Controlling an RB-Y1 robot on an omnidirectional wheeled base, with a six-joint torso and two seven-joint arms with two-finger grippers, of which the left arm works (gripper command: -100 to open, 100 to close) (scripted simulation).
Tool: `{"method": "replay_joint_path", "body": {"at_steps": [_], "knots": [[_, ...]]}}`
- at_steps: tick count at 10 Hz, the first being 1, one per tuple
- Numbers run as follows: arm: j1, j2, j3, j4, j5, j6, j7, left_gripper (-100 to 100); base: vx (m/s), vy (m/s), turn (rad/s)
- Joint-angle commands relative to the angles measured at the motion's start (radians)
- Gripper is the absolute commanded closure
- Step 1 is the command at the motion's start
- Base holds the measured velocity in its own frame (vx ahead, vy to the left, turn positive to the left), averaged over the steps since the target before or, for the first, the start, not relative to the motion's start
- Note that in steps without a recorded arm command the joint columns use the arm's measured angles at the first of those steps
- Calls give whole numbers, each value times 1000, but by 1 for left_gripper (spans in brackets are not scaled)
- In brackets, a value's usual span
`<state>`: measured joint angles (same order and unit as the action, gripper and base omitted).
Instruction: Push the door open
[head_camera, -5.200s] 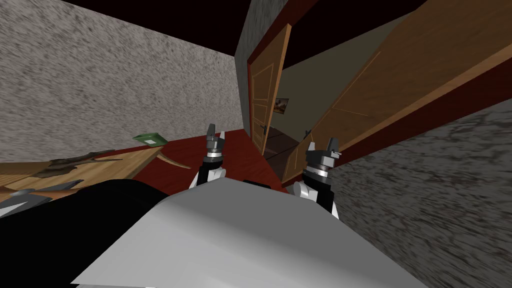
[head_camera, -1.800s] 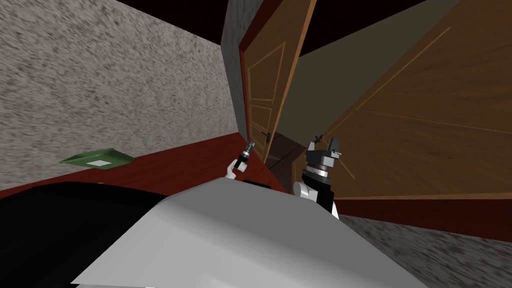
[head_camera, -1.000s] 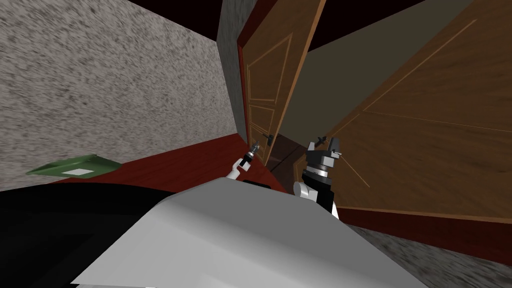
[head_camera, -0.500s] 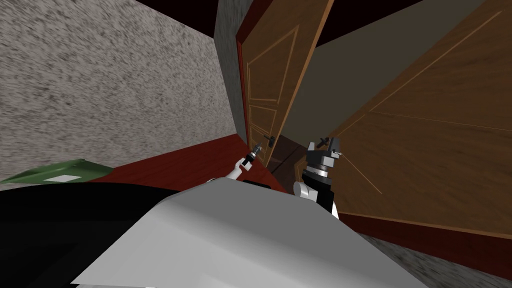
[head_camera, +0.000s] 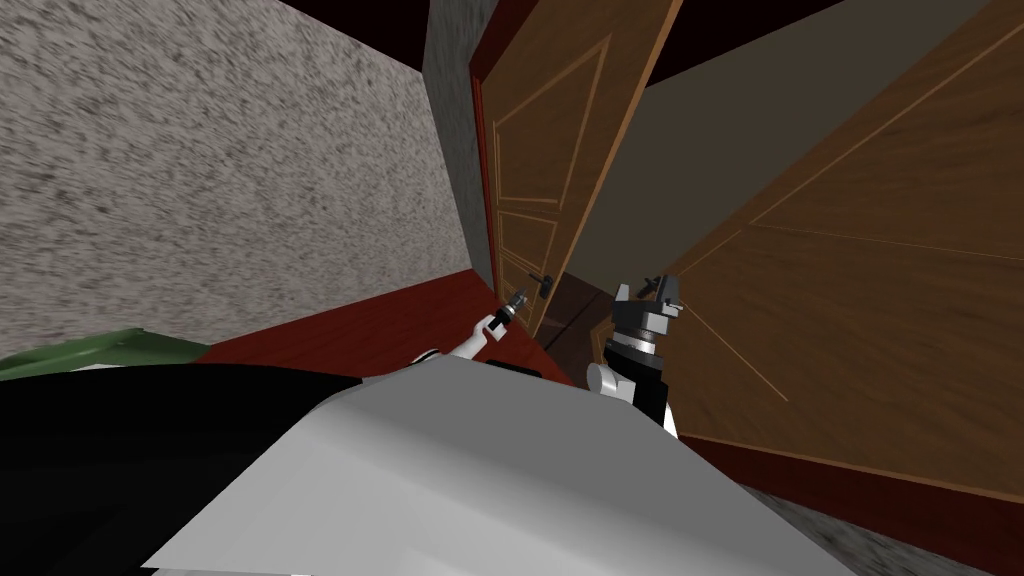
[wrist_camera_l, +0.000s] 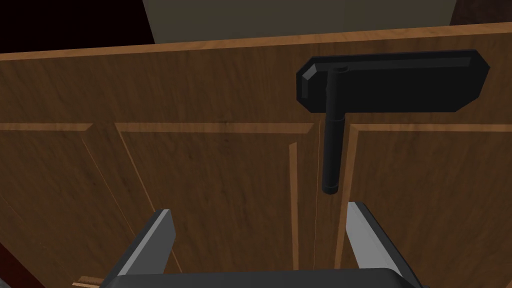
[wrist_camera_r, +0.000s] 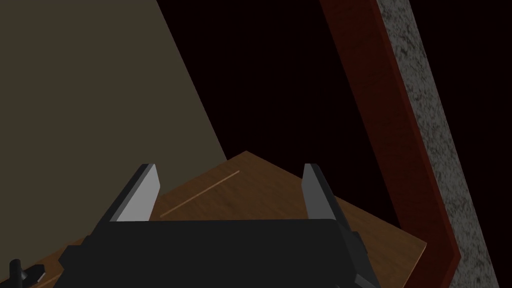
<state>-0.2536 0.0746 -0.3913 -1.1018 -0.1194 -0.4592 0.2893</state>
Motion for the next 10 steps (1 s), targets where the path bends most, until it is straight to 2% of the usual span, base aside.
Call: {"method": "replay_joint_path", "body": {"at_steps": [1, 2, 8, 10], "knots": [[-24, -8, -12, 42, -5, -1, 10, -100, 82, 71, -33], [-24, -8, -12, 42, -5, -1, 10, -100, 52, 42, -9], [-100, -23, -52, 162, -21, -1, 48, -100, 66, 56, -27], [-139, -34, -72, 224, -29, -1, 68, -100, 100, 78, -46]]}}
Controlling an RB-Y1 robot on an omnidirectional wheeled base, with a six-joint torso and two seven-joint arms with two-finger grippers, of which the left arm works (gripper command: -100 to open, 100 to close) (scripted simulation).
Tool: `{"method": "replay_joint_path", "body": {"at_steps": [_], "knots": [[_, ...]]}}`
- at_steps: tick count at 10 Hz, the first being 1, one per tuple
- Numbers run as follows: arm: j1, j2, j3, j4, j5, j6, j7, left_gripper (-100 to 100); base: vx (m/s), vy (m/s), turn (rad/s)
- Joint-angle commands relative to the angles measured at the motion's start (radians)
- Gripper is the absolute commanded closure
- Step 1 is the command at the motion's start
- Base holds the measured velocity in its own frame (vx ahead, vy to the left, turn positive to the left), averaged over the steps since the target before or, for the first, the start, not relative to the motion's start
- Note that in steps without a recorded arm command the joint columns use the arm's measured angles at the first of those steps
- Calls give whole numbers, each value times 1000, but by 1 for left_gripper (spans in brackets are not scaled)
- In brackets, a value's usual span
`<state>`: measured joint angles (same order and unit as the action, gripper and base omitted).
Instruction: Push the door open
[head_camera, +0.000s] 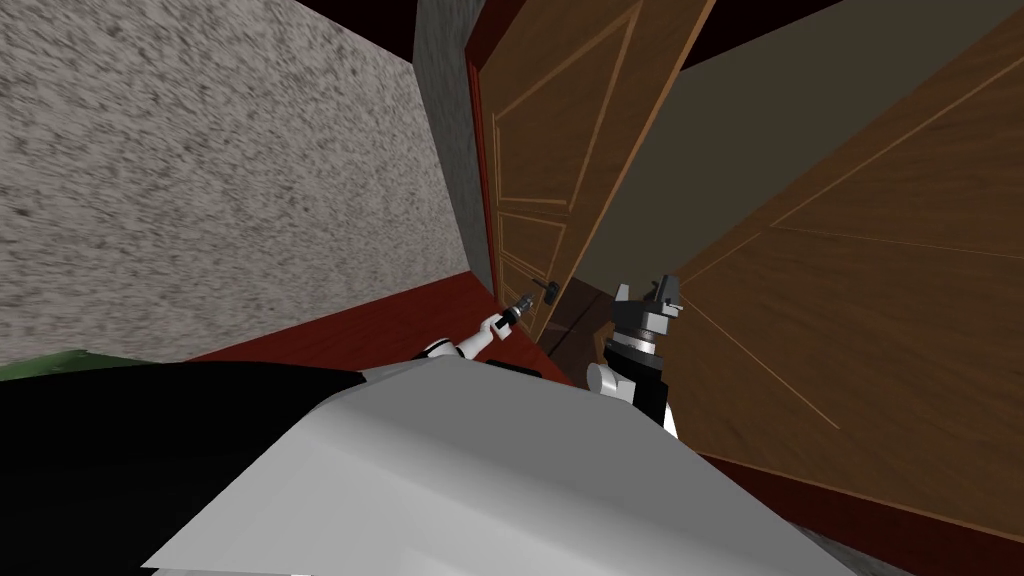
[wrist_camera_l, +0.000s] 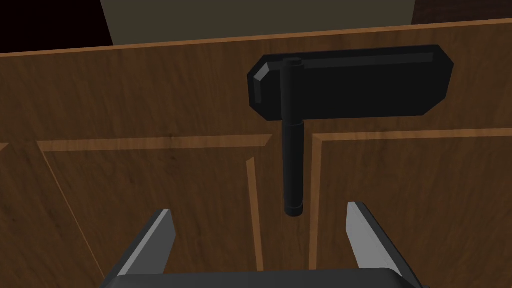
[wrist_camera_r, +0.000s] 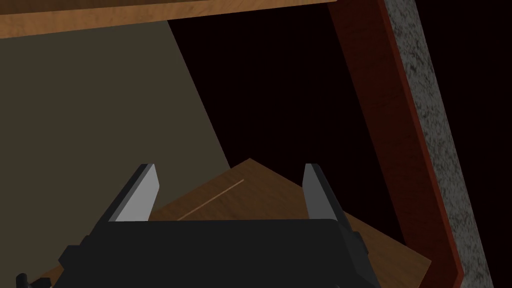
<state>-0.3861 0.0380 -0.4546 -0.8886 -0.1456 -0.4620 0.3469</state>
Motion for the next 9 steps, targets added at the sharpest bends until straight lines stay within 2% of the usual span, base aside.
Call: {"method": "replay_joint_path", "body": {"at_steps": [1, 2, 4, 5, 6, 9], "knots": [[-24, -2, -18, 38, -6, 2, 19, -100, 111, 90, -39], [-30, -4, -22, 49, -7, 2, 22, -100, 105, 80, -20], [-62, -16, -39, 100, -14, 2, 38, -100, 92, 70, -31], [-54, -16, -30, 95, -11, -6, 29, -100, 44, 34, -11], [-56, 0, -26, 101, -11, -7, 26, -100, 101, -68, -38], [-56, 6, -19, 106, -9, -7, 20, -100, 157, -99, -25]]}}
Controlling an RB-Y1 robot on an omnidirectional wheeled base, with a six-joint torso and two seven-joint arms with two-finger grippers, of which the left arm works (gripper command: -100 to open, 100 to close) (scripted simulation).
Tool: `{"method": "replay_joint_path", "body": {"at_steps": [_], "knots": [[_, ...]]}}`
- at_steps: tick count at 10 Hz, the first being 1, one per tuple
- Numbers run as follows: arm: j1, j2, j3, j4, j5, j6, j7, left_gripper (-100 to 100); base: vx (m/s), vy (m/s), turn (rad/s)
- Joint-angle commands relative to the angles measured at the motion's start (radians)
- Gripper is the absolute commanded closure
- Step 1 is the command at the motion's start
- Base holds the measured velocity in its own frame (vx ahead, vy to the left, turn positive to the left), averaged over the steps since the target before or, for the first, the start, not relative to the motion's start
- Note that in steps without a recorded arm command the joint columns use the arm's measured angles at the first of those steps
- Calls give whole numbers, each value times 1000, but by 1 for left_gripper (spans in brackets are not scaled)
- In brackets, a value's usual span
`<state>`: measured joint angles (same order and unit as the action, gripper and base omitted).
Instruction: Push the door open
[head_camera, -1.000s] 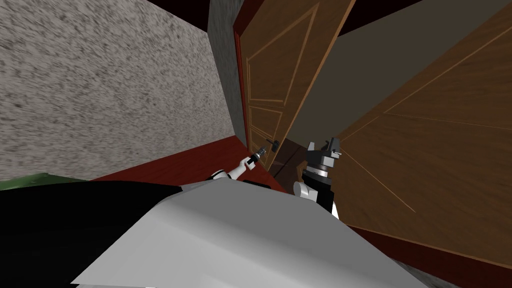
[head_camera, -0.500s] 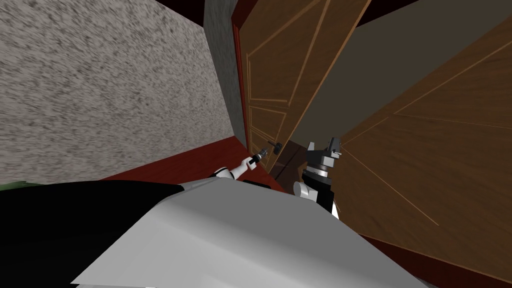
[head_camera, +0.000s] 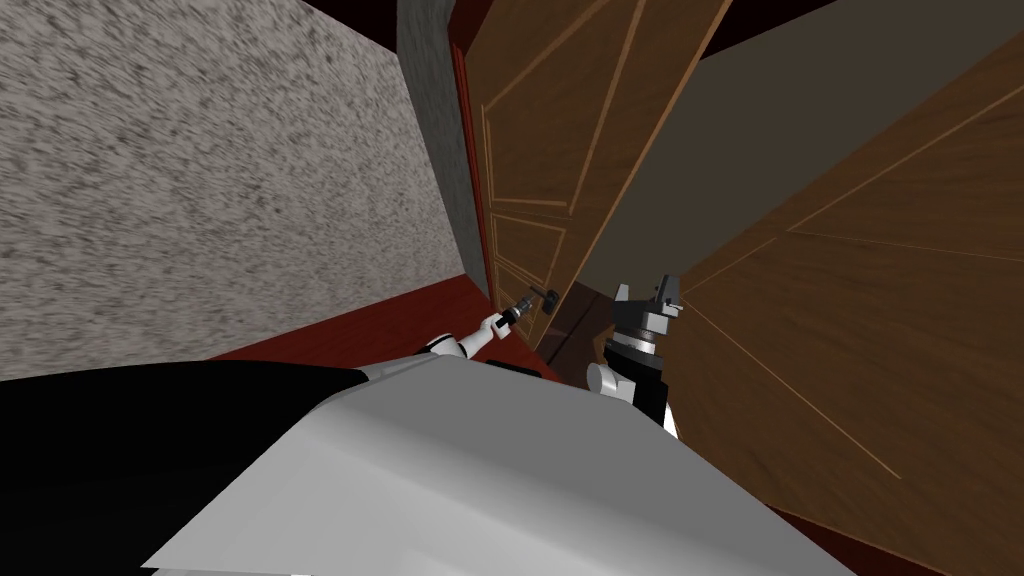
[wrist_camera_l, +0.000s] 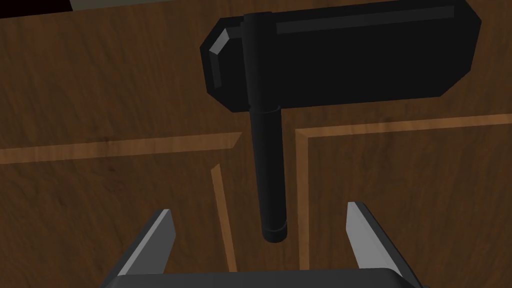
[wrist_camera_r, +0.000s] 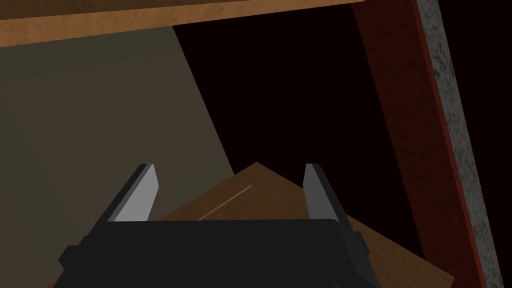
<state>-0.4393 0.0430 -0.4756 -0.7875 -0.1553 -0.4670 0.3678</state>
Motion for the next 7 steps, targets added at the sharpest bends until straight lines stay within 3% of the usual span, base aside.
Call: {"method": "replay_joint_path", "body": {"at_steps": [1, 3, 5, 6, 7], "knots": [[-2, -1, 6, 7, 2, -3, -4, -100, 170, -103, -31], [-3, -11, 11, 11, 3, -3, -8, -100, 163, -129, -26], [-3, -36, 17, 15, 5, -4, -13, -100, 159, -107, -28], [-2, -27, 14, 10, 4, -1, -10, -100, 64, -46, 5], [-2, -27, 14, 10, 4, -1, -10, 100, -15, 7, 5]]}}
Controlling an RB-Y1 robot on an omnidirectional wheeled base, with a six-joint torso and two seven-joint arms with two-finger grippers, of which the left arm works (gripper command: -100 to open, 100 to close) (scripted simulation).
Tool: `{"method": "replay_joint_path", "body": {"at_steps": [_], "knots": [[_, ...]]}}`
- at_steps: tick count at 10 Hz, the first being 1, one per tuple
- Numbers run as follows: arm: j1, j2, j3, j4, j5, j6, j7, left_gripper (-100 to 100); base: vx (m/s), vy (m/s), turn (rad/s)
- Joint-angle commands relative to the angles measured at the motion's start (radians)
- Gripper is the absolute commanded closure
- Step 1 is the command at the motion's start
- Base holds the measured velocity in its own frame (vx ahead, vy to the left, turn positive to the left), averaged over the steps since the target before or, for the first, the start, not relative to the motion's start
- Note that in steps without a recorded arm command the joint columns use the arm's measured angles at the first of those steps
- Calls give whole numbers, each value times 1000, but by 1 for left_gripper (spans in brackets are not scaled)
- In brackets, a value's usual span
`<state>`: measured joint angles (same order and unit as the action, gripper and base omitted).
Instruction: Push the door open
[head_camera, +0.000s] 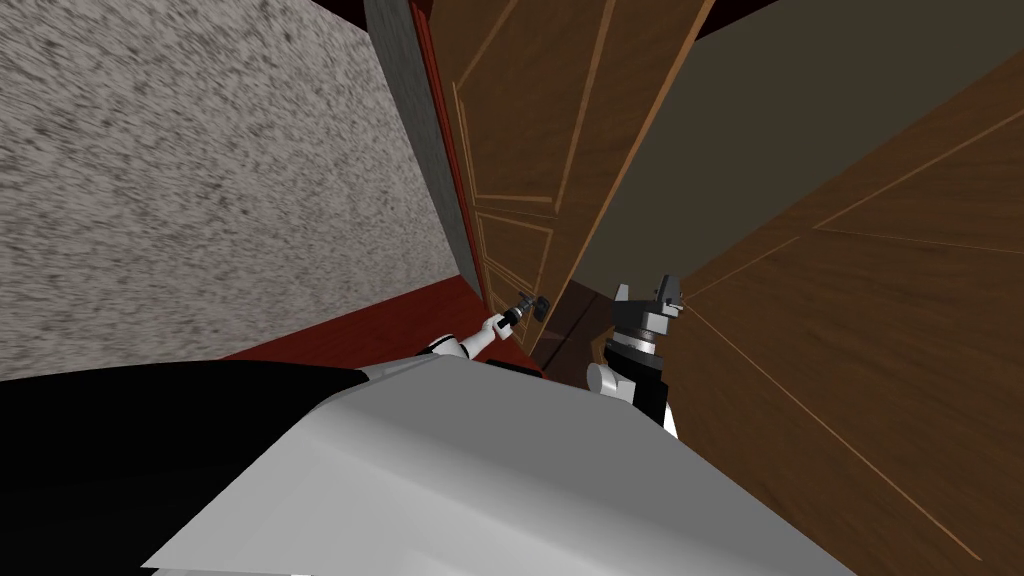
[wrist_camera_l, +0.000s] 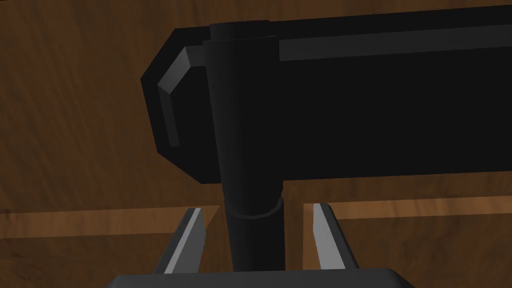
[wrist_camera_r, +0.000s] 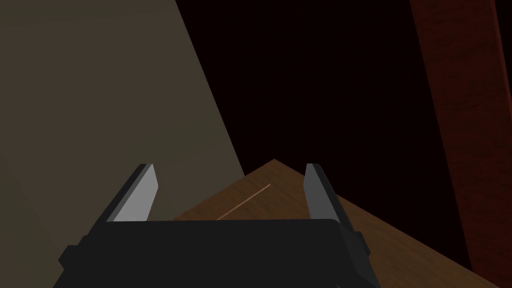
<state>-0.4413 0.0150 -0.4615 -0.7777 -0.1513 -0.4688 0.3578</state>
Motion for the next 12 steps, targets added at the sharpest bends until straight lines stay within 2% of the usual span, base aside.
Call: {"method": "replay_joint_path", "body": {"at_steps": [1, 5, 6, 11, 12], "knots": [[0, 1, 0, 0, 0, 1, 0, 100, -27, 18, -16], [0, 1, 0, 0, 0, 1, 0, 100, -5, 5, -1], [0, 11, 14, 3, 3, 4, -8, 100, 37, -100, 26], [-1, 33, 61, 9, 14, 9, -33, 100, 96, -161, 44], [-1, 33, 61, 9, 14, 9, -33, 100, 88, -118, 26]]}}
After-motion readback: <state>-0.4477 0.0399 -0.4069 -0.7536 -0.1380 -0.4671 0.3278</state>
